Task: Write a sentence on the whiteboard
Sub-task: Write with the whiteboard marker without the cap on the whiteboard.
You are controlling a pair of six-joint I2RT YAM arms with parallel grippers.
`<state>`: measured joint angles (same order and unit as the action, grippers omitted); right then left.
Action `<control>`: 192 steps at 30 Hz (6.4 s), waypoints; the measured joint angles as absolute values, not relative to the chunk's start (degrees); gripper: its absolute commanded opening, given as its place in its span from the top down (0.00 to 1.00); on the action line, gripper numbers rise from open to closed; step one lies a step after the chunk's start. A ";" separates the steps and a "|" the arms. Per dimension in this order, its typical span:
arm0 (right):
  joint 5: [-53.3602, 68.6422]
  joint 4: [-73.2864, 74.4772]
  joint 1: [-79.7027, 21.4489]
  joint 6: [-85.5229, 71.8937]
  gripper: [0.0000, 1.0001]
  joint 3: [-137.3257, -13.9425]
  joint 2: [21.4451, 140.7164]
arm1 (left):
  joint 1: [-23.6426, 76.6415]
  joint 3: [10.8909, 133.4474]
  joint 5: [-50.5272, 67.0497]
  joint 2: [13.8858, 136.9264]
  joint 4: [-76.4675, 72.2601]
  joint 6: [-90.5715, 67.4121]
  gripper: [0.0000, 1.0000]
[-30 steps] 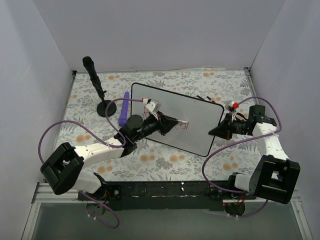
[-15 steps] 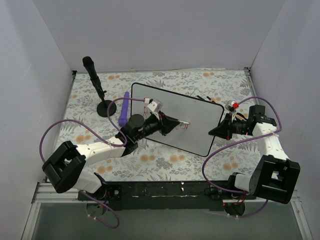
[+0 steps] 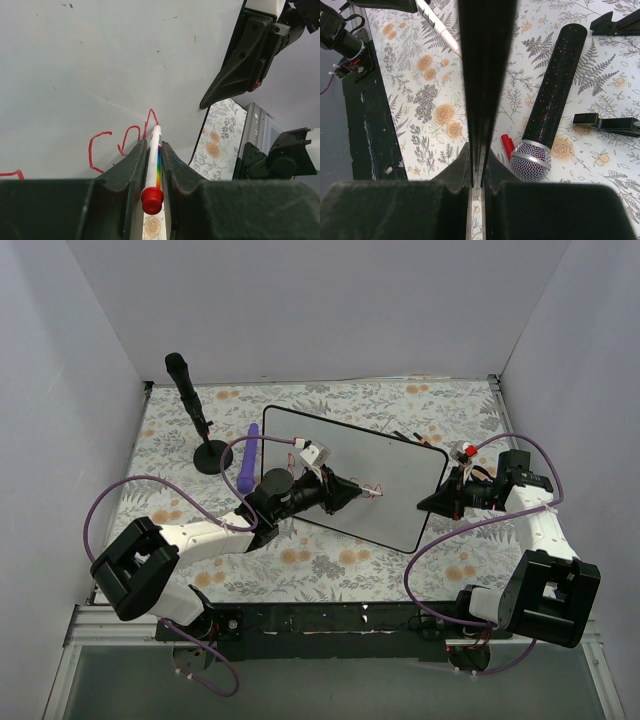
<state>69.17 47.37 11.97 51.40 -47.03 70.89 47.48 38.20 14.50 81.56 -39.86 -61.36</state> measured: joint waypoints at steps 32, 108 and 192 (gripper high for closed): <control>69.17 47.37 11.97 51.42 0.99 -47.03 70.89 | 47.42 35.94 15.75 74.22 -37.76 -62.67 1.00; 69.17 47.37 11.86 51.37 0.99 -47.03 70.89 | 61.36 40.60 -8.64 78.70 -33.19 -61.67 1.00; 68.97 46.89 11.53 51.22 0.99 -47.03 70.89 | 56.73 40.12 -4.16 77.84 -29.58 -61.95 1.00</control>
